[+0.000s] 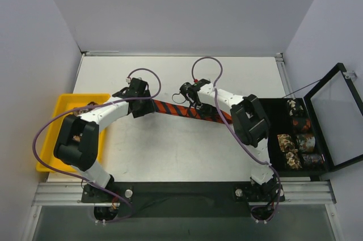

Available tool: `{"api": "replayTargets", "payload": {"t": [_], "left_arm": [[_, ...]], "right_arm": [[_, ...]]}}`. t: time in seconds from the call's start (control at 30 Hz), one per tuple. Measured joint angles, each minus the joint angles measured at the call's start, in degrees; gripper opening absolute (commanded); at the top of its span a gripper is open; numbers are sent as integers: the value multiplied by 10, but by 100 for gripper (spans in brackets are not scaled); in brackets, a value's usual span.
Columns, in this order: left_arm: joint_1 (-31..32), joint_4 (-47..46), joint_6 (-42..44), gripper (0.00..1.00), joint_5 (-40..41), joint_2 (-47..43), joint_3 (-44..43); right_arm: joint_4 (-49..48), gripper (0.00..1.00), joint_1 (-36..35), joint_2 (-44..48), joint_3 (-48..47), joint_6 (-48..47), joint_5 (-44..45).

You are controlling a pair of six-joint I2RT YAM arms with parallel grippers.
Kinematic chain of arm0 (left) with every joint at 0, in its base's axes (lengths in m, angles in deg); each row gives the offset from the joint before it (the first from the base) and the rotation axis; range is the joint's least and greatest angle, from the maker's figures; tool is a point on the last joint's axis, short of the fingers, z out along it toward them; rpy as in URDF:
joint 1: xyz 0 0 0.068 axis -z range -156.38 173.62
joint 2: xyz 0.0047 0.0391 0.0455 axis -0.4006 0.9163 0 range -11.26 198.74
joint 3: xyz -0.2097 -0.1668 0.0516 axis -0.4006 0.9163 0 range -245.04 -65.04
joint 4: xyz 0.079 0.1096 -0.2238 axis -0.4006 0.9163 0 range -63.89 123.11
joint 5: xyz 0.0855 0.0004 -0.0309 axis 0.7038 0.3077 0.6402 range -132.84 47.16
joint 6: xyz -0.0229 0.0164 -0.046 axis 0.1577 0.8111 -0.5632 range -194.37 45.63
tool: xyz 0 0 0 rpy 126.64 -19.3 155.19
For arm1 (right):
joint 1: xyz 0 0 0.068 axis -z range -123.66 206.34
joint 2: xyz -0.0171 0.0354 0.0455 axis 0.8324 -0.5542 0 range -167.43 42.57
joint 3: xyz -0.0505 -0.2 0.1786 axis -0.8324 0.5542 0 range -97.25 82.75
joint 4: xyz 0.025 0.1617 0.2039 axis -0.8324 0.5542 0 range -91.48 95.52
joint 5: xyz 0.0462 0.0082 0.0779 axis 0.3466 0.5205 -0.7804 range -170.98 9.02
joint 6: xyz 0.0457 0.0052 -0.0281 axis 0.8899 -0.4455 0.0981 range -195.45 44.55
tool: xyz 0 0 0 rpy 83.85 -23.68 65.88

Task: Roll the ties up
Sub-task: Roll the tie

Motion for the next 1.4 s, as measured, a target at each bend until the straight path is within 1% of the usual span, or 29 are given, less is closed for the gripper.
{"api": "replayTargets", "payload": {"t": [0.17, 0.23, 0.53, 0.7, 0.87, 0.97, 1.1, 1.23, 1.4], "left_arm": [[0, 0, 0, 63, 1, 0, 0], [0, 0, 0, 63, 2, 0, 0], [0, -5, 0, 63, 2, 0, 0], [-3, -3, -1, 63, 2, 9, -29], [-4, -12, -7, 63, 9, 59, -106], [-4, -25, -6, 59, 15, 102, -141], [-4, -30, -5, 56, 21, 150, -152], [-4, -30, -4, 55, 26, 185, -160], [-4, -32, -5, 55, 32, 198, -173]], "right_arm": [[-3, 36, -3, 8, 0, -6, -15], [-3, 36, -3, 12, -1, -11, -18], [-5, 28, -3, 16, 2, -14, -7], [-8, 27, -3, 16, 18, -14, 9], [-13, 27, -3, 16, 27, -14, 12], [-17, 27, -3, 16, 32, -14, 14], [-24, 24, -3, 16, 42, -15, 16], [-29, 22, -2, 16, 49, -15, 16], [-38, 21, 2, 16, 65, -15, 27]]}}
